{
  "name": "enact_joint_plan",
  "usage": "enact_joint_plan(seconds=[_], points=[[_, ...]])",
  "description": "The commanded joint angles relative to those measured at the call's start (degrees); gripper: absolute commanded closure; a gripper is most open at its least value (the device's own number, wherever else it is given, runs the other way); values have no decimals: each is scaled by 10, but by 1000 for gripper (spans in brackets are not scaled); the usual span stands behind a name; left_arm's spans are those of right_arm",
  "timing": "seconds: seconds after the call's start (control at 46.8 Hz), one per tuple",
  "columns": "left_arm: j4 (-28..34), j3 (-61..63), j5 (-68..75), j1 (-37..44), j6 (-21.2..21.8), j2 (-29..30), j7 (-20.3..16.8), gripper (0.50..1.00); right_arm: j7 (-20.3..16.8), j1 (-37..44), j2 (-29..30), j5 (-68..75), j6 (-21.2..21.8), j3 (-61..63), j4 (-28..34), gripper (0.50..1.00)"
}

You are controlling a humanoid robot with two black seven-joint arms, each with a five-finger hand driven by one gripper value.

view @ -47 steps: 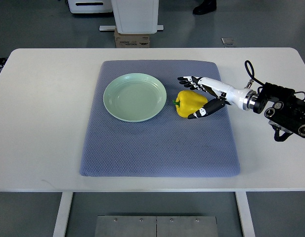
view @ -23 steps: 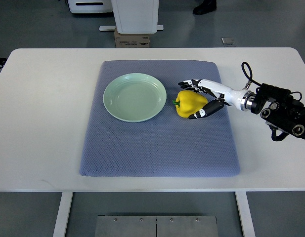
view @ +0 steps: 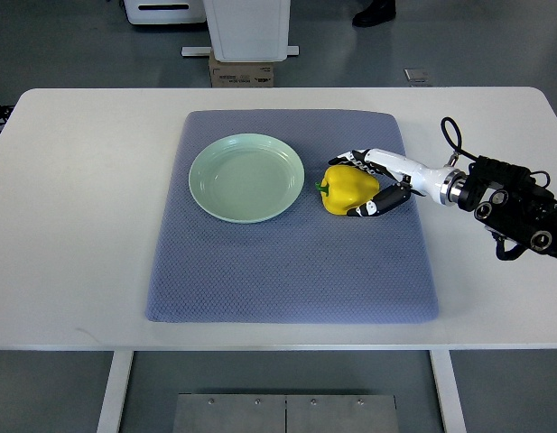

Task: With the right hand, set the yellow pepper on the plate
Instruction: 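Close the right hand's fingers around the yellow pepper, then lift the pepper with the right hand and carry it over the plate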

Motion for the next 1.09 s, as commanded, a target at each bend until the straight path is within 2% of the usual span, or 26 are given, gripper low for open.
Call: enact_joint_plan(seconds=[0.0, 0.128, 0.193, 0.406, 0.513, 0.749, 1.07], points=[[0, 0, 0, 0, 0, 0, 0, 500, 1, 0, 0, 0, 0, -1, 1, 634], [0, 0, 0, 0, 0, 0, 0, 500, 1, 0, 1, 0, 0, -1, 1, 638], [0, 0, 0, 0, 0, 0, 0, 500, 1, 0, 1, 0, 0, -1, 1, 678], [0, 0, 0, 0, 0, 0, 0, 500, 1, 0, 2, 0, 0, -1, 1, 875], [0, 0, 0, 0, 0, 0, 0, 500, 0, 0, 2, 0, 0, -1, 0, 1000], [0, 0, 0, 0, 0, 0, 0, 500, -3, 2, 3, 9, -1, 9, -1, 1000], [0, 0, 0, 0, 0, 0, 0, 500, -35, 31, 9, 11, 0, 59, 3, 1000]])
